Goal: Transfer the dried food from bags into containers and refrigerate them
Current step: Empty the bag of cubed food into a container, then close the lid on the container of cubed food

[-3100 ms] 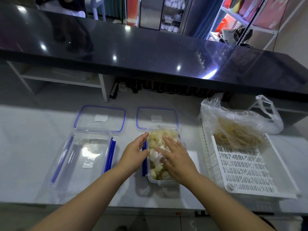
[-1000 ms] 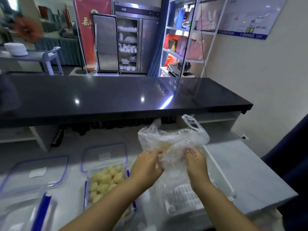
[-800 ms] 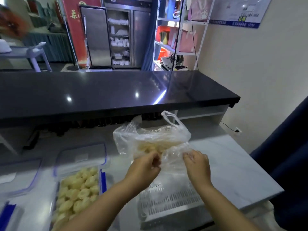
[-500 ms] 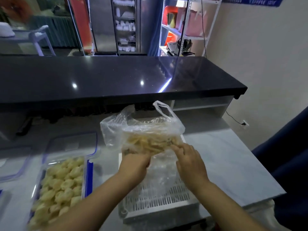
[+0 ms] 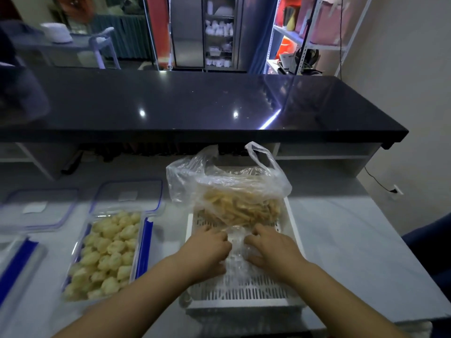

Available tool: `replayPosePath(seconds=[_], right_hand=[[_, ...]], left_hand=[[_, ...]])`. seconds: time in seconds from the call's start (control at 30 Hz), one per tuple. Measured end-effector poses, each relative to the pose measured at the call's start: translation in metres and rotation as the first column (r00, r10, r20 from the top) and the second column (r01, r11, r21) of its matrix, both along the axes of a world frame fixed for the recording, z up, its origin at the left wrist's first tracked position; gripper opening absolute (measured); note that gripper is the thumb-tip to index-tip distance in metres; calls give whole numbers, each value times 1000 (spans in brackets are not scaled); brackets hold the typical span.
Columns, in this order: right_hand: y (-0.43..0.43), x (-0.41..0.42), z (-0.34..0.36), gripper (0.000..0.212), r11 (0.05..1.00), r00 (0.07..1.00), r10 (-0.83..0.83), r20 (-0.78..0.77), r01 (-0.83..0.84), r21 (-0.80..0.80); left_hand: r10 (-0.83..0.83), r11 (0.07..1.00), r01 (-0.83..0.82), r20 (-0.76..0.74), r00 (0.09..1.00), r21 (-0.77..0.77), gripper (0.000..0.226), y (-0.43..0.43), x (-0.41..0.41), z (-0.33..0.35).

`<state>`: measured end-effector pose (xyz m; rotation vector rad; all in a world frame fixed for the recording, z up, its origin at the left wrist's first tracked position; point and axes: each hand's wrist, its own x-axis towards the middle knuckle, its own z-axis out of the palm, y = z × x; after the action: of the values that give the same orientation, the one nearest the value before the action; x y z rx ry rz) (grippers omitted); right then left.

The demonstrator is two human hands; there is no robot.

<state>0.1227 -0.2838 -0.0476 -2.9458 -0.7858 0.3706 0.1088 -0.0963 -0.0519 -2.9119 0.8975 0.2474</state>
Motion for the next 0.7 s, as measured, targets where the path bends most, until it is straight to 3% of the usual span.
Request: replayPosePath(seconds=[0.07, 0.17, 0.3, 0.47, 0.7], right_hand=[[-2, 1, -1, 40, 1000, 1000, -12, -25, 13, 18], [-4, -1, 5, 40, 999, 1000, -10, -17, 11, 49], [-2, -1, 26, 34, 994, 980, 42, 196, -60, 88], [25, 10, 58, 36, 979, 907, 57, 418, -133, 156], [116, 12, 92, 33, 910, 927, 63, 370, -206, 360]], left_hand=[[46, 998, -47, 15, 999, 47, 24, 3, 2, -4], [74, 997, -74, 54, 996, -3, 25, 8, 1, -7], [137, 968, -126, 37, 990, -218, 24, 23, -6, 7], [245, 845, -213, 1, 970, -490, 14, 59, -14, 39], [481, 721, -375, 31, 876, -583, 9, 152, -24, 61]])
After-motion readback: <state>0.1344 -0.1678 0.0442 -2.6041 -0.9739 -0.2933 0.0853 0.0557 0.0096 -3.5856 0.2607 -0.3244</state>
